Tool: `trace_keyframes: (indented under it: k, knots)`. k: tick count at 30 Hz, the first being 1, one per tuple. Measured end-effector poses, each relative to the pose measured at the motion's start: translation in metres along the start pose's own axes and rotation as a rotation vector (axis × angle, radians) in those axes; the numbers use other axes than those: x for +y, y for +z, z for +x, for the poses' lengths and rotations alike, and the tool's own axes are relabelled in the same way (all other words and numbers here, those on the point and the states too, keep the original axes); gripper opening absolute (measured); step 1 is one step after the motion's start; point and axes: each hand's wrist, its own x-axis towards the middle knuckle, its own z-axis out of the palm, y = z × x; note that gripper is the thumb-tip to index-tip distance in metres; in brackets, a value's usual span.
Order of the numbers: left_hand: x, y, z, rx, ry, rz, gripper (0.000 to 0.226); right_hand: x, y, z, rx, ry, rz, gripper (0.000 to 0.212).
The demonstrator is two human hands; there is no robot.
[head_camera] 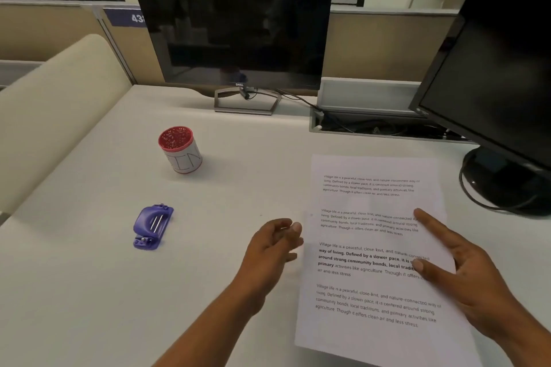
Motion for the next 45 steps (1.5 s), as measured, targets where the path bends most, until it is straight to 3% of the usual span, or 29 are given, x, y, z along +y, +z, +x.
trace_keyframes:
  k: [4,8,11,13,15,19,22,27,32,35,37,41,44,45]
  knots:
    - [0.003,0.016,-0.003,-0.160,-0.023,-0.053,0.027,-0.005,0.003,-0.004,-0.004,0.006,0.005,0.080]
    - [0.008,0.023,0.001,-0.073,0.030,-0.106,0.018,0.000,0.001,-0.005,0.011,0.076,0.106,0.096]
    - [0.008,0.026,0.006,-0.027,0.059,-0.120,0.016,0.004,0.002,-0.007,0.155,0.145,0.201,0.075]
    - [0.007,0.028,0.008,-0.003,0.105,-0.107,0.013,0.006,0.003,-0.009,0.205,0.133,0.075,0.042]
    - [0.009,0.030,0.009,0.014,0.196,-0.085,0.018,0.007,0.001,-0.010,0.262,0.054,-0.066,0.025]
    - [0.017,0.029,0.007,0.041,0.422,-0.050,0.030,-0.015,0.003,-0.012,0.354,-0.211,-0.144,0.033]
    - [0.020,0.025,0.006,0.091,0.554,0.062,0.025,-0.031,0.005,-0.013,0.347,-0.310,-0.225,0.033]
    - [0.009,0.026,0.010,0.084,0.445,0.023,0.028,-0.008,0.003,0.000,0.328,-0.262,-0.288,0.040]
    - [-0.002,0.025,0.016,0.103,0.369,0.069,0.023,0.004,0.000,0.005,0.261,-0.191,-0.241,0.012]
    - [0.003,0.026,0.019,0.101,0.364,-0.016,0.024,0.013,-0.009,0.008,0.272,-0.171,-0.174,0.037]
    - [0.010,0.028,0.025,0.080,0.362,-0.056,0.021,0.010,-0.011,0.012,0.317,-0.139,-0.071,0.031]
    - [0.027,0.036,0.042,0.048,0.409,-0.005,0.035,0.002,-0.017,0.021,0.411,-0.177,-0.006,0.018]
    - [0.043,0.049,0.058,0.013,0.498,0.082,0.029,-0.004,-0.029,0.035,0.460,-0.210,-0.033,0.039]
    - [0.047,0.054,0.066,0.004,0.514,0.104,0.032,-0.004,-0.034,0.040,0.479,-0.227,-0.098,0.034]
